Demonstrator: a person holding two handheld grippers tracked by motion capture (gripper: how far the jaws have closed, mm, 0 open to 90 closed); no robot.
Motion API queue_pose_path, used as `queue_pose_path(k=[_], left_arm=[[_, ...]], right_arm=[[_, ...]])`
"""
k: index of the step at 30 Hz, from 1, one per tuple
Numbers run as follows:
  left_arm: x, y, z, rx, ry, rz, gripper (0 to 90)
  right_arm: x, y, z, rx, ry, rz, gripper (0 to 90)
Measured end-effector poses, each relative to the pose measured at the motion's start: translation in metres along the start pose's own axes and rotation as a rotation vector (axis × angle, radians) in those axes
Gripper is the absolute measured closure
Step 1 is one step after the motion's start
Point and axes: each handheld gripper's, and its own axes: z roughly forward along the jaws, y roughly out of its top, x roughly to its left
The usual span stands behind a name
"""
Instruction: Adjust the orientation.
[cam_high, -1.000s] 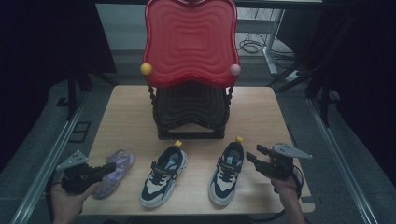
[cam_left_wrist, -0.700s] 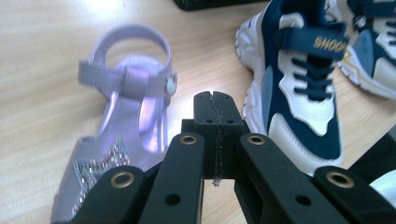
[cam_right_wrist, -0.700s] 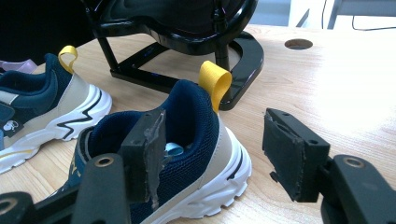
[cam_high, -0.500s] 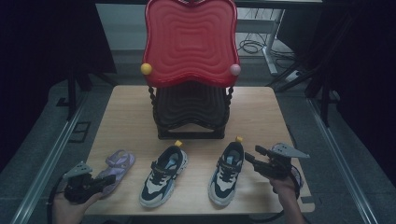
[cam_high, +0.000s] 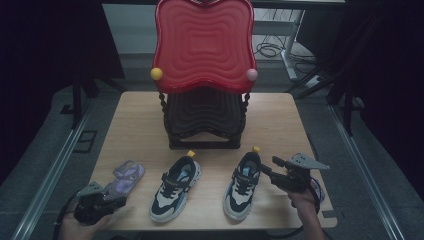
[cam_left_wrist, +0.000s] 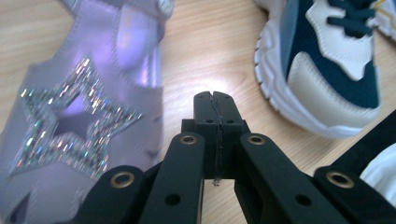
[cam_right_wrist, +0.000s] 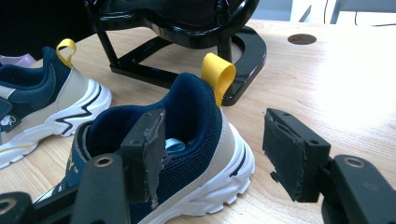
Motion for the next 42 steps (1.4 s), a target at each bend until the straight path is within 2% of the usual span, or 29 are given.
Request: queue_pose_path(k=[9, 14, 24, 32, 37, 40, 42], left_arm=[[0.002, -0.011, 0.002, 0.037, 0.036, -0.004, 89.9], [0.005, -0.014, 0.002, 0.057, 0.076, -0.009, 89.9], [0.008, -0.019, 0.000, 0.057, 0.093, -0.029, 90.0], [0.011, -0.016, -0.004, 0.077, 0.128, -0.003, 89.9], [0.010, -0.016, -0.002, 0.089, 0.134, -0.002, 90.0], [0.005, -0.019, 0.002, 0.100, 0.170, 0.016, 89.9], [0.007, -0.022, 0.002, 0.085, 0.162, 0.001, 89.9]], right_arm=[[0.001, -0.001, 0.001, 0.003, 0.001, -0.005, 39.4], [0.001, -0.001, 0.001, 0.001, -0.002, -0.003, 39.3], [0.000, -0.001, 0.001, -0.001, -0.006, -0.003, 39.3], [-0.001, -0.001, -0.001, -0.004, -0.007, -0.001, 39.3], [-0.001, -0.001, -0.001, -0.003, -0.009, -0.002, 39.2], [-0.001, -0.001, -0.001, -0.005, -0.009, 0.001, 39.2], [-0.001, -0.001, -0.002, -0.006, -0.012, -0.003, 39.2]])
